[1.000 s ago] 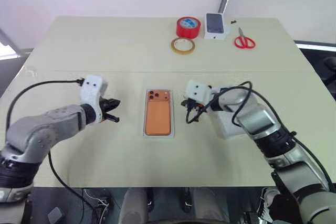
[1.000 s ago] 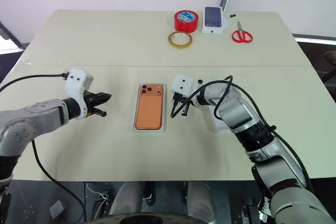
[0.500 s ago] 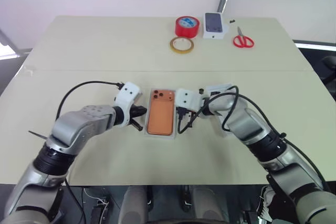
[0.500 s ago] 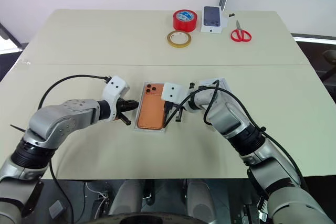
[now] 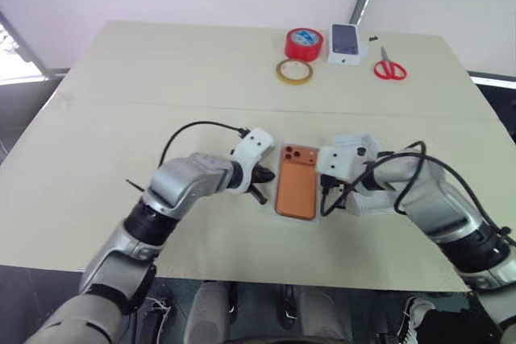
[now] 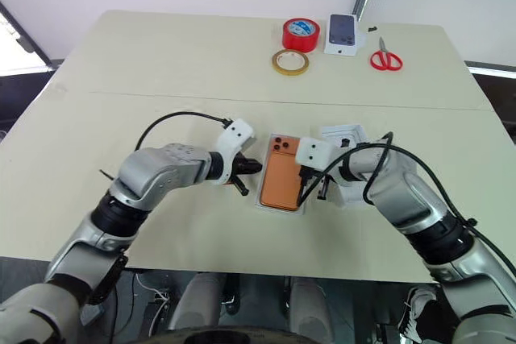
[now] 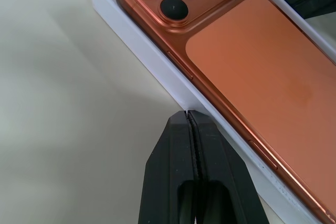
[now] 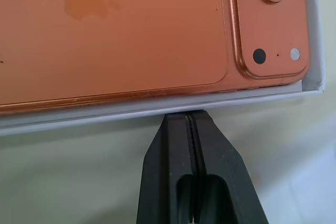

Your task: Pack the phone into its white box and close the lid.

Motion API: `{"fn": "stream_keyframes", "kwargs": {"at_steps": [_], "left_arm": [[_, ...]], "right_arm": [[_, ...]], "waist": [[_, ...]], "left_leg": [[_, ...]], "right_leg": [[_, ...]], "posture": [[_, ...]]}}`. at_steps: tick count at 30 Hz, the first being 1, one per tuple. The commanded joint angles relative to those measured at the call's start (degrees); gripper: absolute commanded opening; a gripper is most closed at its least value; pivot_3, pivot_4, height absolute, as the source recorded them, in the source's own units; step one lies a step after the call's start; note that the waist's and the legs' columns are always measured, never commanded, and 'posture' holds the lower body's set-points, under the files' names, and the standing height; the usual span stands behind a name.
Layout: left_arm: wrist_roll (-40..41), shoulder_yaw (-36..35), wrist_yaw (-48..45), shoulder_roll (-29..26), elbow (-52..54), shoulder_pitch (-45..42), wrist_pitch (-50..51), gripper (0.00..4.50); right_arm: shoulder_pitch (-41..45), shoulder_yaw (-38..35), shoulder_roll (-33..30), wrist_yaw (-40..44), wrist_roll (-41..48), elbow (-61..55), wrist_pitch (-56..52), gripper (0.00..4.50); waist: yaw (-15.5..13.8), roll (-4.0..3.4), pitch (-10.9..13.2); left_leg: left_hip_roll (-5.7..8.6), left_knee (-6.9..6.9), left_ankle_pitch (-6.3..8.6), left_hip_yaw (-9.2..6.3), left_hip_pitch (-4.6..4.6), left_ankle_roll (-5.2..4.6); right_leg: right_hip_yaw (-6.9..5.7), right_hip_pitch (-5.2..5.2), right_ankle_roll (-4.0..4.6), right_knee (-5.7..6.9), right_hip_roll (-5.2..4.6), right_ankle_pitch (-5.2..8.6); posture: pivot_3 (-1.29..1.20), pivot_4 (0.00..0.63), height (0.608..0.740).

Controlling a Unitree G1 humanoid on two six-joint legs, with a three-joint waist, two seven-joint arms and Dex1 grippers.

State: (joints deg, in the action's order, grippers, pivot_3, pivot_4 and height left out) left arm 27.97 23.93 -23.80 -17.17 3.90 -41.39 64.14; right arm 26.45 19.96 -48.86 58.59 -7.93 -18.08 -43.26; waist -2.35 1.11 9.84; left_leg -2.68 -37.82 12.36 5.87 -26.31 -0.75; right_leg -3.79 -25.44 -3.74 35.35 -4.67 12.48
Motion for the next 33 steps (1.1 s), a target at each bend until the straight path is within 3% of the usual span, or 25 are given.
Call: {"fn": "stream_keyframes", "kwargs": {"at_steps": [1, 9, 21, 28, 33], "left_arm": [[0.61, 3.18, -4.60, 5.99, -0.22, -2.18, -2.03, 0.05], [-1.80, 3.31, -8.17, 8.46, -0.12, -2.02, -0.82, 0.05], [-3.91, 1.70, -9.72, 6.99, 0.02, -1.26, 0.15, 0.05], [-1.73, -5.31, -12.27, 1.13, 5.64, 0.91, -0.74, 0.05], [-0.51, -10.79, -17.98, -7.42, 11.87, 6.07, -7.47, 0.05]], "right_arm": [[-2.02, -2.06, -1.15, 0.12, 1.55, -2.97, 0.80, 0.00], [-4.78, -4.27, -2.40, -0.21, 1.45, -2.64, 1.16, 0.00], [-4.98, -5.51, -3.66, -0.10, 1.17, -0.03, 3.07, 0.00], [-4.08, -12.33, -8.88, 5.51, 7.80, -1.64, 2.34, 0.00], [-1.25, -16.01, -9.43, 6.47, 13.62, -0.89, -5.50, 0.00]], "waist": [[-0.05, 0.00, 0.00], [0.01, 0.00, 0.00], [0.08, 0.00, 0.00], [0.24, -0.03, 0.02], [1.21, -0.07, 0.00]], "left_leg": [[0.00, -0.07, 0.03, -0.02, 0.00, -0.04], [-0.03, -0.18, 0.10, -0.03, -0.01, -0.14], [-0.02, -0.21, 0.10, -0.03, 0.00, -0.15], [-0.03, -0.22, 0.10, -0.01, -0.01, -0.16], [-0.08, -0.20, 0.11, 0.00, 0.07, -0.15]], "right_leg": [[0.00, 0.04, -0.01, -0.01, 0.00, 0.01], [0.01, 0.10, -0.01, -0.01, -0.08, 0.01], [0.01, 0.12, -0.02, 0.01, -0.07, 0.01], [0.01, 0.07, -0.03, 0.05, -0.04, 0.00], [0.01, 0.06, -0.02, 0.14, 0.00, 0.00]], "posture": [[0.00, 0.150, 0.740], [0.00, 0.150, 0.740], [0.00, 0.150, 0.740], [0.00, 0.150, 0.740], [0.00, 0.150, 0.740]]}}
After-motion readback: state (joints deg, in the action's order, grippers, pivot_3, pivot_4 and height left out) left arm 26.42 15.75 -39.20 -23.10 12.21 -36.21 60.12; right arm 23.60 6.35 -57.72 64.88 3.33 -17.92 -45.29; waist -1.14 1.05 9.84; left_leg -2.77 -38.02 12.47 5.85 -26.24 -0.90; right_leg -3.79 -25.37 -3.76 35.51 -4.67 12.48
